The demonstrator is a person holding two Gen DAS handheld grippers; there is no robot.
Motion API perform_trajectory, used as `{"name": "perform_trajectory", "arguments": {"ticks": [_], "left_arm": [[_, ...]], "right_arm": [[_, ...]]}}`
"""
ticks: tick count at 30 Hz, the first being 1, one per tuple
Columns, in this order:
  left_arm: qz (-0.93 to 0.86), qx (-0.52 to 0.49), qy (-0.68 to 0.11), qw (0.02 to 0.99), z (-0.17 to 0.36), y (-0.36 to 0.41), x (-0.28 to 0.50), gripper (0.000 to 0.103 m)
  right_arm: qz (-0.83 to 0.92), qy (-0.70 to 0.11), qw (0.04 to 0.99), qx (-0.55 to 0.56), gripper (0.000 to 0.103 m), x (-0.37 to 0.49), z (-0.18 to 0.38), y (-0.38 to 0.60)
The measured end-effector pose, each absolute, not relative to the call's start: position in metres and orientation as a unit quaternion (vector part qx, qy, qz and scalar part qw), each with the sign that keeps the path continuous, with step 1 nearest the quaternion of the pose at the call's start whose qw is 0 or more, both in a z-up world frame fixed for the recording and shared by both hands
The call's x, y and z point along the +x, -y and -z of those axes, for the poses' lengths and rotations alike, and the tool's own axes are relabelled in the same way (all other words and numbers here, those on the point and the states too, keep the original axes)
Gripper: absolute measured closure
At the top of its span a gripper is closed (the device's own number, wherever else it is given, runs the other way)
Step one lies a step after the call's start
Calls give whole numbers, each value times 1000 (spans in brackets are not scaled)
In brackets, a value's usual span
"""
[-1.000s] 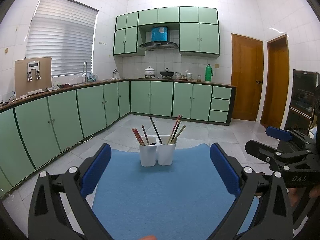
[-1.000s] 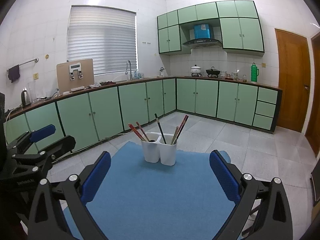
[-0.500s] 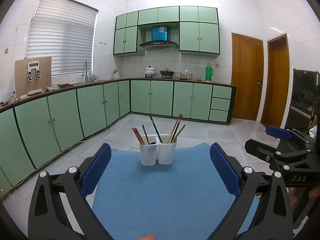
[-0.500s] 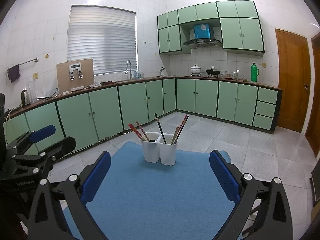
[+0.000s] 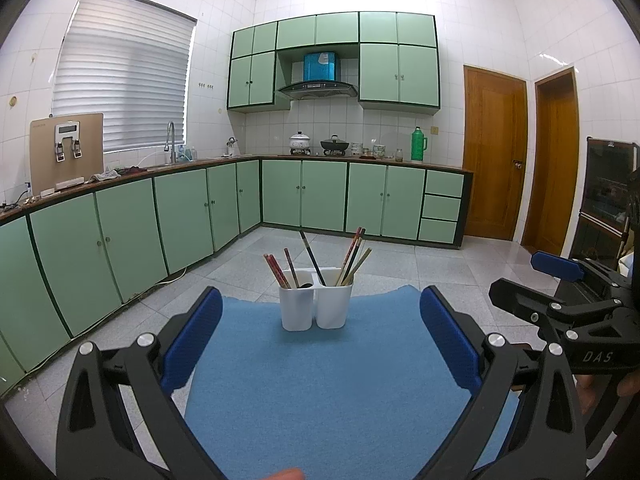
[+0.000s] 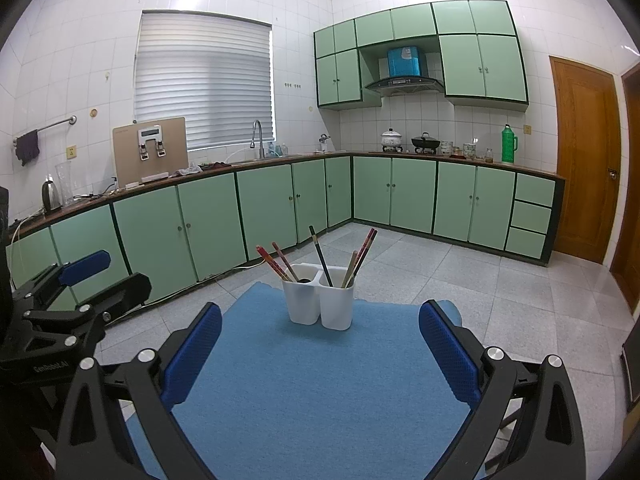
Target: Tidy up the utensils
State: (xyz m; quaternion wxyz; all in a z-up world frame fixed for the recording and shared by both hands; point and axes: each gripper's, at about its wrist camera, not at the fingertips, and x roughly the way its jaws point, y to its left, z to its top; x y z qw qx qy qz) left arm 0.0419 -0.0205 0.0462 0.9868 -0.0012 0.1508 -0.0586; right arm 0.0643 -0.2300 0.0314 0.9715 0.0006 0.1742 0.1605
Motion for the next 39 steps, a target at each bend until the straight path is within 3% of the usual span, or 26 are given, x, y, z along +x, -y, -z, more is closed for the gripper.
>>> {"name": "perform_trajectory", "arguments": {"ticks": [39], "left_arm": [[62,-5,-152,986,-42,20,42,7]], "right_arm": [[-155,-185,970,1,6,67,-21,225]]}}
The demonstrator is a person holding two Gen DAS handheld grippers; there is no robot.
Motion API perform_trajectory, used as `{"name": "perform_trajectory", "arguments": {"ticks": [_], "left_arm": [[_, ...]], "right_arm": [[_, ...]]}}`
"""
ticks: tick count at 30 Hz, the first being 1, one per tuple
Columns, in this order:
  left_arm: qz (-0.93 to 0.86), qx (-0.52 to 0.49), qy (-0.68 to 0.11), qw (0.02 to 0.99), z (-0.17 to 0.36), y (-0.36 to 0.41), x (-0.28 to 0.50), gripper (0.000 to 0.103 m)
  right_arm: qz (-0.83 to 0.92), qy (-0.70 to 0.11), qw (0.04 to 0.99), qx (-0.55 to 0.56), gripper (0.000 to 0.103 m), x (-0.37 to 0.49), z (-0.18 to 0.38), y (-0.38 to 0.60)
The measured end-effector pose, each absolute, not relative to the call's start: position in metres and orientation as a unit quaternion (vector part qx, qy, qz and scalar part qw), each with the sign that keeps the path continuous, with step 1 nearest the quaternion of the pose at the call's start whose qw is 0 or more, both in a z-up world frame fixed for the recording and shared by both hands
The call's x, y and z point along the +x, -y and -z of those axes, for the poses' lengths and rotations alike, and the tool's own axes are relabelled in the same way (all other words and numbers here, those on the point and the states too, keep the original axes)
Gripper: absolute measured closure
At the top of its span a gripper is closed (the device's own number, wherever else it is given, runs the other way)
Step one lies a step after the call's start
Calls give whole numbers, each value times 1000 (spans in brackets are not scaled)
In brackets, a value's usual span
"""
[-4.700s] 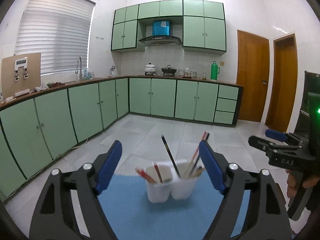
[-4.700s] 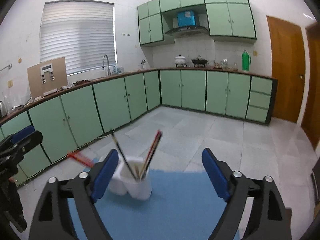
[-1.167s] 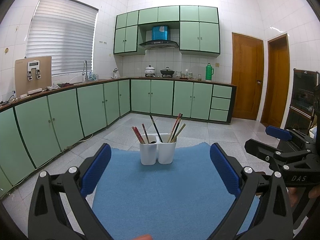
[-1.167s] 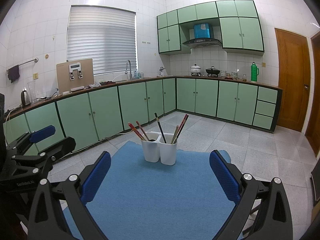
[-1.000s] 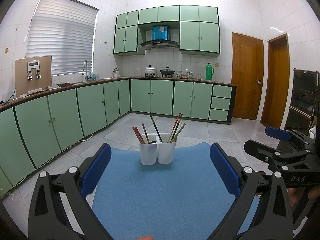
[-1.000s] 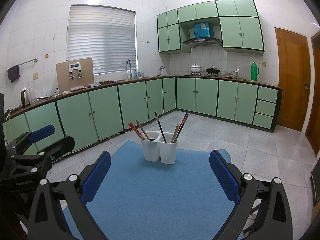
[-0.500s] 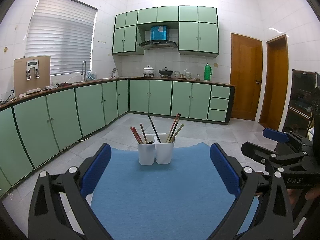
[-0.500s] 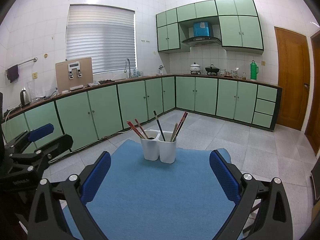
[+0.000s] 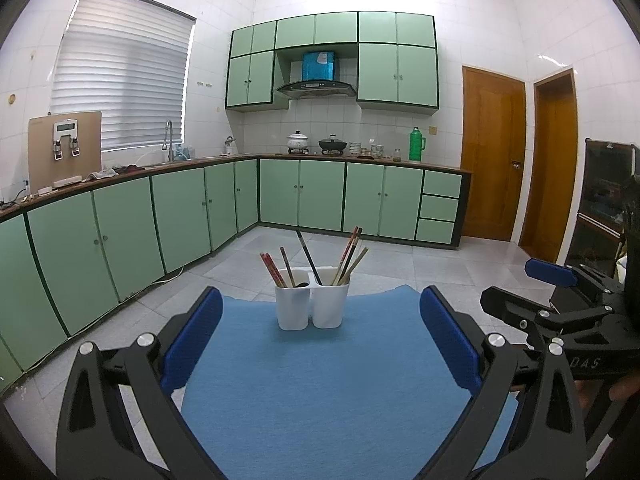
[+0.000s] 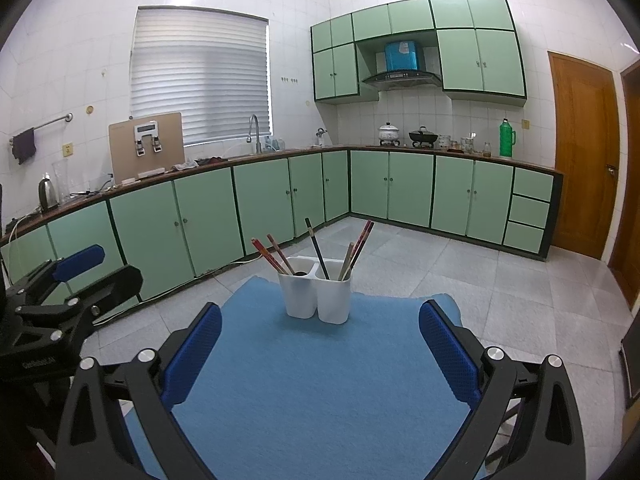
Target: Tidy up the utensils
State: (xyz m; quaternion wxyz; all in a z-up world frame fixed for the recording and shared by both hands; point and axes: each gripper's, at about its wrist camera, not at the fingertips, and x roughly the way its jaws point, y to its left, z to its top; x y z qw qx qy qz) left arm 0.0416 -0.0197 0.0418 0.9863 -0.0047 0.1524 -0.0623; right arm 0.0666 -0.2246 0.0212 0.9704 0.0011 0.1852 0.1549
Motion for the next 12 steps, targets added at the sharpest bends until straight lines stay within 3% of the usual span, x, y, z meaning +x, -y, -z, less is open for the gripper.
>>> {"name": "perform_trajectory", "arguments": {"ticks": [12], "left_arm": [[64,-7,-157,985,-42,17,43,7]], "right_arm": [[-154,-187,970,2,6,68,-19,224]]}}
